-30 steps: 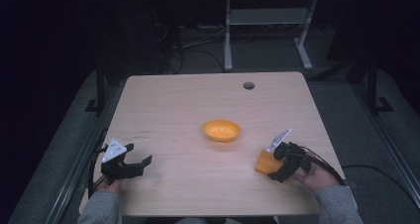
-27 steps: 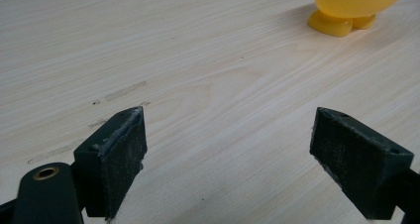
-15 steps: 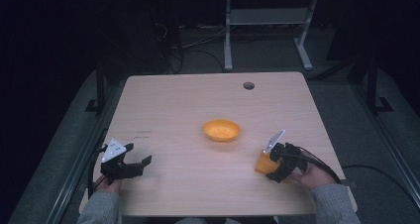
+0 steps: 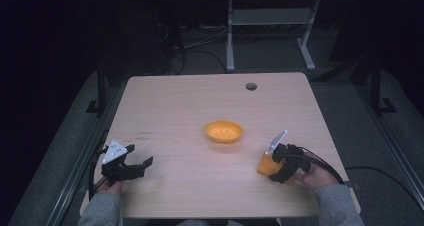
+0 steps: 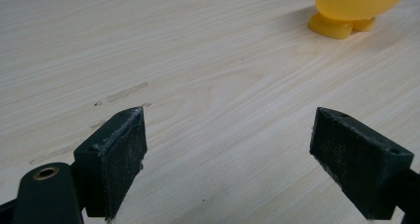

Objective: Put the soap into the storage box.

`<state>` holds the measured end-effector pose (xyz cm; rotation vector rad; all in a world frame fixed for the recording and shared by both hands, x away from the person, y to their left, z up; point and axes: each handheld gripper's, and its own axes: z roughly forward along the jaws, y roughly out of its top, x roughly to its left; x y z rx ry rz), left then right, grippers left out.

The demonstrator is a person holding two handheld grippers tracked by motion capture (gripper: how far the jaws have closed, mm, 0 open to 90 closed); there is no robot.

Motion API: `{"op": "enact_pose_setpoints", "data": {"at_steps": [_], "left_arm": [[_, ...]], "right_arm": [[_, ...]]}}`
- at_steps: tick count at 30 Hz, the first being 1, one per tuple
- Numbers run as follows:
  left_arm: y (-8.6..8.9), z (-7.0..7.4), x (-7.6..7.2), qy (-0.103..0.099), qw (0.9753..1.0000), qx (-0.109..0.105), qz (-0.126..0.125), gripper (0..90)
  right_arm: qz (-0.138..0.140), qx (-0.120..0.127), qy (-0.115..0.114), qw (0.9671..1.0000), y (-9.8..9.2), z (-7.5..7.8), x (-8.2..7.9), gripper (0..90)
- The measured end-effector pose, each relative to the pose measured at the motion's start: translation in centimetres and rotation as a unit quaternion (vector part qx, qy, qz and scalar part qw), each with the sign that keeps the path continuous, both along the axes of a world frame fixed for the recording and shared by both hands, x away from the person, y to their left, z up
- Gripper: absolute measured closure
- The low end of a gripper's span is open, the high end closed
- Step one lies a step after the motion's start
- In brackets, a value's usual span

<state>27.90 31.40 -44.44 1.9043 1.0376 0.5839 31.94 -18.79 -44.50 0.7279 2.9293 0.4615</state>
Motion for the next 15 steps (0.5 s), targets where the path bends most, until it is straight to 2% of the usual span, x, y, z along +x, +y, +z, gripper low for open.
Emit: {"op": "enact_pose_setpoints", "data": {"at_steps": [5, 7, 8, 11, 12, 15], "left_arm": [[0.0, 0.0, 0.0, -0.001, 1.0000, -0.001, 0.001, 13.6], [0.0, 0.0, 0.0, -0.001, 1.0000, -0.001, 0.001, 13.6], [0.0, 0.0, 0.0, 0.000, 1.0000, -0.003, 0.002, 13.6], [0.1, 0.0, 0.0, -0.002, 1.0000, -0.001, 0.000, 13.6], [0.1, 0.0, 0.0, -0.001, 1.0000, -0.001, 0.000, 13.6], [0.1, 0.0, 0.0, -0.002, 1.0000, -0.003, 0.001, 13.6]], "right_arm": [[0.006, 0.004, 0.003, 1.0000, 0.0, 0.0, -0.1, 21.1], [0.008, 0.006, -0.003, 0.9999, 0.1, 0.1, -0.1, 21.2], [0.011, 0.018, -0.005, 0.9998, 0.1, 0.5, 0.1, 21.2], [0.013, 0.026, -0.012, 0.9995, 0.2, 1.1, 0.2, 21.2], [0.016, 0.025, -0.014, 0.9995, 0.4, 1.8, 0.5, 21.2], [0.024, 0.022, -0.019, 0.9993, 0.7, 2.4, 0.9, 21.2]]}}
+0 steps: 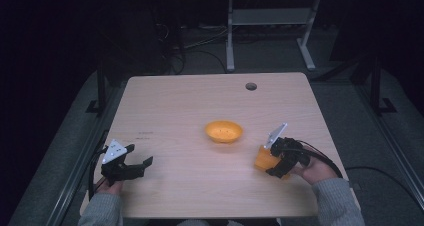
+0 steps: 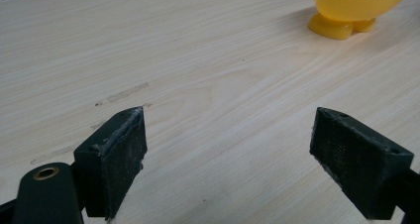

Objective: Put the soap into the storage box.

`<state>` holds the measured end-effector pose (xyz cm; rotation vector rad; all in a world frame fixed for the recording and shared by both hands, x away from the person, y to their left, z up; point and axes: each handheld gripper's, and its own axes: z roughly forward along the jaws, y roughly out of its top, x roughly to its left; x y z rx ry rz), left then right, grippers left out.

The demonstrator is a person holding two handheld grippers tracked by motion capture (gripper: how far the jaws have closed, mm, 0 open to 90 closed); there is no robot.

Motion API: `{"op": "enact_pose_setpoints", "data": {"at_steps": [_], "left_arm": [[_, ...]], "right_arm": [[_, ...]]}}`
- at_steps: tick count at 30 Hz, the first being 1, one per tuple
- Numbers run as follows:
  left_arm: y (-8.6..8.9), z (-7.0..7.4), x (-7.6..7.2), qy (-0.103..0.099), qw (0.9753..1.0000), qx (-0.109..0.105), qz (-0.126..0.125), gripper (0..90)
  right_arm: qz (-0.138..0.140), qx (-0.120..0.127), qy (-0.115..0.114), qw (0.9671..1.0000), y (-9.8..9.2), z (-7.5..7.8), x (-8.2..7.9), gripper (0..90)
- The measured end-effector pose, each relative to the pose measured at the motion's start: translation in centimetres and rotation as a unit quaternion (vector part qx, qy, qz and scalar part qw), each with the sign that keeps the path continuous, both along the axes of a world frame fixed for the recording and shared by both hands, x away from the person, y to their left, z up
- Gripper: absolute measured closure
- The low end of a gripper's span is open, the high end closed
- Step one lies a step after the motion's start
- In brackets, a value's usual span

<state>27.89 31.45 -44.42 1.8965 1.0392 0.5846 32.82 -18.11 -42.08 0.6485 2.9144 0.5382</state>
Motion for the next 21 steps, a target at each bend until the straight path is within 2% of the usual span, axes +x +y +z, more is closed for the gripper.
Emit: {"op": "enact_pose_setpoints", "data": {"at_steps": [1, 8, 11, 21], "left_arm": [[0.0, 0.1, 0.0, 0.001, 1.0000, 0.000, 0.000, 13.6], [0.0, 0.1, 0.0, -0.001, 1.0000, -0.001, 0.000, 13.6], [0.1, 0.1, 0.0, -0.002, 1.0000, -0.001, 0.001, 13.6], [0.1, 0.2, -0.1, 0.000, 1.0000, -0.001, 0.001, 13.6]], "right_arm": [[0.001, 0.002, 0.001, 1.0000, 0.3, 0.6, 0.3, 21.2], [0.012, -0.005, -0.004, 0.9999, 1.1, 1.8, 1.7, 21.2], [0.017, 0.004, -0.003, 0.9998, 1.5, 2.5, 2.8, 21.2], [0.024, 0.012, 0.002, 0.9996, 2.6, 2.8, 4.7, 21.1]]}}
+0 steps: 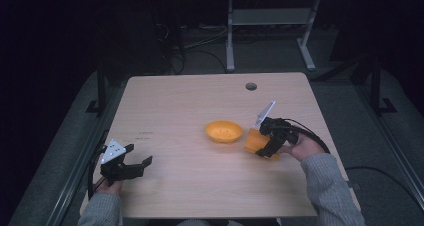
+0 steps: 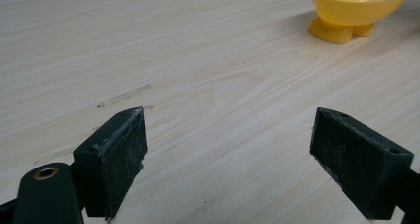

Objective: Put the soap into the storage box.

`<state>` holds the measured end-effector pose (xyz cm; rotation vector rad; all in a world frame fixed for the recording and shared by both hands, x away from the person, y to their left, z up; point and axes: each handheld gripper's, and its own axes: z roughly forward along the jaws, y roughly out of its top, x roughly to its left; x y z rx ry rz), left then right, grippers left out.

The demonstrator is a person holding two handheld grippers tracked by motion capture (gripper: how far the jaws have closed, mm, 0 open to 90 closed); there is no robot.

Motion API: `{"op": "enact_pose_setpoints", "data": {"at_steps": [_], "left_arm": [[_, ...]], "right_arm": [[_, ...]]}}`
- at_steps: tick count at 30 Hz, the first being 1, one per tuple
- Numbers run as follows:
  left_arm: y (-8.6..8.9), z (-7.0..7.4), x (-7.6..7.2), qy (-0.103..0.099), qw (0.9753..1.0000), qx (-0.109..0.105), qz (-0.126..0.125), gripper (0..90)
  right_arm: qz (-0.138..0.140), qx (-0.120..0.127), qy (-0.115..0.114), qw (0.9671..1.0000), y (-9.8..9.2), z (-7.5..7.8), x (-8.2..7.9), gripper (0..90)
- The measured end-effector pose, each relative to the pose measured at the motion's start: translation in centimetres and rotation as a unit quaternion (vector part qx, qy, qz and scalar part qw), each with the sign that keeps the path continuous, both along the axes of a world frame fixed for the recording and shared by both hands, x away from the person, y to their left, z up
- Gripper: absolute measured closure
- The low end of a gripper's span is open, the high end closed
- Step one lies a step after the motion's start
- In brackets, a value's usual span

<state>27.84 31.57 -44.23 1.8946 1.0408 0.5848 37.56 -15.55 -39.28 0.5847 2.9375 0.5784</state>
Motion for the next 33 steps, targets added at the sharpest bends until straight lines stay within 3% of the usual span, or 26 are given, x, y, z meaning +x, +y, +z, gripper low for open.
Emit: {"op": "enact_pose_setpoints", "data": {"at_steps": [19, 24, 33], "left_arm": [[0.0, 0.1, 0.0, 0.000, 1.0000, -0.003, -0.001, 13.6], [0.0, 0.1, 0.0, -0.002, 1.0000, -0.003, -0.001, 13.6], [0.1, 0.1, 0.0, -0.003, 1.0000, -0.008, 0.002, 13.6]], "right_arm": [[0.013, 0.002, -0.004, 0.9999, 1.7, 1.2, 1.9, 21.1], [0.011, 0.021, -0.005, 0.9997, 1.8, 1.6, 2.6, 21.1], [0.013, 0.013, -0.005, 0.9998, 2.4, 2.0, 3.4, 21.1]]}}
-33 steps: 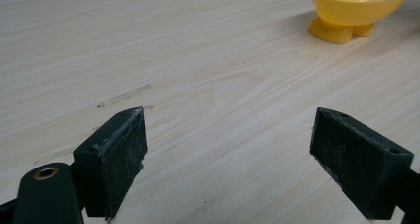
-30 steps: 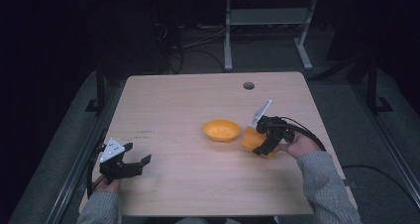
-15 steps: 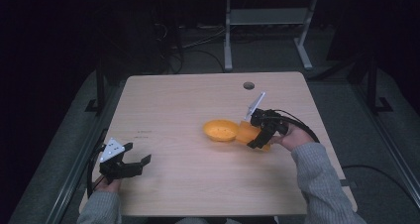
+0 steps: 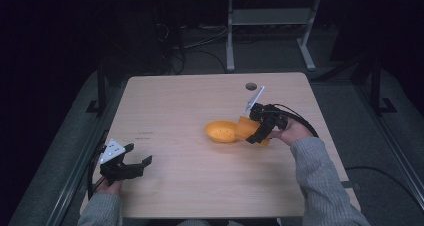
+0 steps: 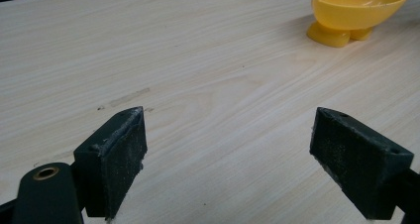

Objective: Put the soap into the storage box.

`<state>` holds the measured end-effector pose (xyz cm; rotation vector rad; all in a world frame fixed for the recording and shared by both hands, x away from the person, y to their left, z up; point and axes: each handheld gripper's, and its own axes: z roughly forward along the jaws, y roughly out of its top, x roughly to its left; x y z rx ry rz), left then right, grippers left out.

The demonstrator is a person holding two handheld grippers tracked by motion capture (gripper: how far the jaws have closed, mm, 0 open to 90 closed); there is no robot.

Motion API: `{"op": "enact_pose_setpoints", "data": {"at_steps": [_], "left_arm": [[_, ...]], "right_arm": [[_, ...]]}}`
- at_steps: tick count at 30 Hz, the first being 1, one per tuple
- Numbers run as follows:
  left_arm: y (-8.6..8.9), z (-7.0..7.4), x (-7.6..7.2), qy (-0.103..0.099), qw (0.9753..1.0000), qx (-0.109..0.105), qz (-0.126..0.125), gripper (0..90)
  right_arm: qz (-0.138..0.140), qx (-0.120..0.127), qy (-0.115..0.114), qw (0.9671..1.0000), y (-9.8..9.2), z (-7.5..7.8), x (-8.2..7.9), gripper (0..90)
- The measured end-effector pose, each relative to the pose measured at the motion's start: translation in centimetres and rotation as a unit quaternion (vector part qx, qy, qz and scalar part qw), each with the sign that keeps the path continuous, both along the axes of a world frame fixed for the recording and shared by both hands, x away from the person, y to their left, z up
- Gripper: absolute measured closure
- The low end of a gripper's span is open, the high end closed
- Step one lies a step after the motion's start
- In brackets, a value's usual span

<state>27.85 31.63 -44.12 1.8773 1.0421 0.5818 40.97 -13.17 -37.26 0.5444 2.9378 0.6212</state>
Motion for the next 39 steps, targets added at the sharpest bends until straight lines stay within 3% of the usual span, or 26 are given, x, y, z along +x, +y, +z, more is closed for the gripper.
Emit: {"op": "enact_pose_setpoints", "data": {"at_steps": [11, 14, 28, 39], "left_arm": [[0.0, 0.0, 0.0, 0.000, 1.0000, 0.001, 0.000, 13.6], [0.0, 0.0, 0.0, 0.000, 1.0000, 0.001, -0.001, 13.6], [0.0, 0.0, 0.0, -0.001, 1.0000, -0.003, -0.001, 13.6], [0.1, 0.0, 0.1, -0.001, 1.0000, -0.003, -0.001, 13.6]], "right_arm": [[-0.011, 0.009, 0.009, 0.9999, -0.5, -0.1, 0.8, 21.1], [-0.008, 0.001, 0.006, 0.9999, -0.4, 0.0, 1.0, 21.1], [0.008, -0.006, -0.006, 0.9999, 1.3, 1.6, 2.1, 21.1], [0.045, -0.011, -0.023, 0.9987, 4.1, 3.5, 2.7, 21.1]]}}
